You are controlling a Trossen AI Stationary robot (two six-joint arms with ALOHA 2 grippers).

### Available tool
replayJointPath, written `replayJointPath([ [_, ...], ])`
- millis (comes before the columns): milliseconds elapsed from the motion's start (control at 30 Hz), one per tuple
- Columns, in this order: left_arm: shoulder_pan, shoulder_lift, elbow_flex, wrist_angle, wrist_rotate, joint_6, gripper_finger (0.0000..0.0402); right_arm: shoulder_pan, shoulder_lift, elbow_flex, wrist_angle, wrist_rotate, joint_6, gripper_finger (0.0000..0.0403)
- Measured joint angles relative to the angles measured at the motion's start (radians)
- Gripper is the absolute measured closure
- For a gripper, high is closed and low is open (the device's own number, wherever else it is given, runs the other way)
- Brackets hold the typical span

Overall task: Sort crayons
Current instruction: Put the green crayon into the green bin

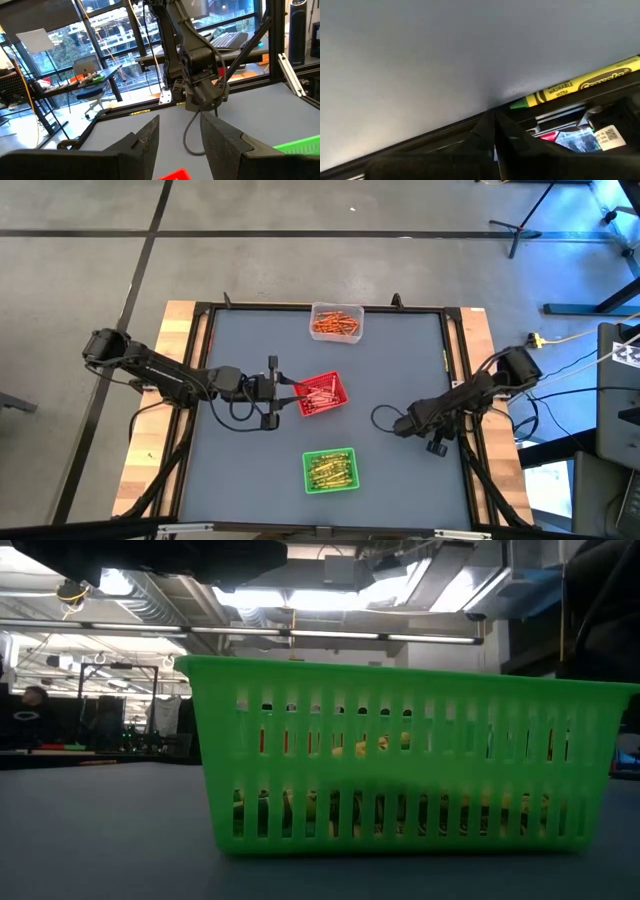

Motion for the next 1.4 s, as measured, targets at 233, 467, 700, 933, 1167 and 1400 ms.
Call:
replayJointPath([
  [233,0.0,0.0,0.0,0.004,0.0,0.0,0.0273,-0.001,0.035,-0.048,0.056,-0.055,-0.011,0.0402],
  [467,0.0,0.0,0.0,0.005,0.0,0.0,0.0273,-0.002,0.082,-0.051,0.065,-0.015,0.005,0.0402],
  [700,0.0,0.0,0.0,0.012,0.0,0.0,0.0273,-0.002,0.09,-0.051,0.064,0.013,0.011,0.0402],
  [933,0.0,0.0,0.0,0.014,0.0,0.0,0.0273,0.001,0.095,-0.027,0.023,0.047,-0.036,0.0402],
  [1167,0.0,0.0,0.0,0.015,0.0,0.0,0.0273,0.001,0.095,-0.018,0.0,0.095,-0.058,0.0402],
  [1400,0.0,0.0,0.0,0.016,0.0,0.0,0.0273,0.0,0.095,-0.017,-0.011,0.17,-0.059,0.0402],
])
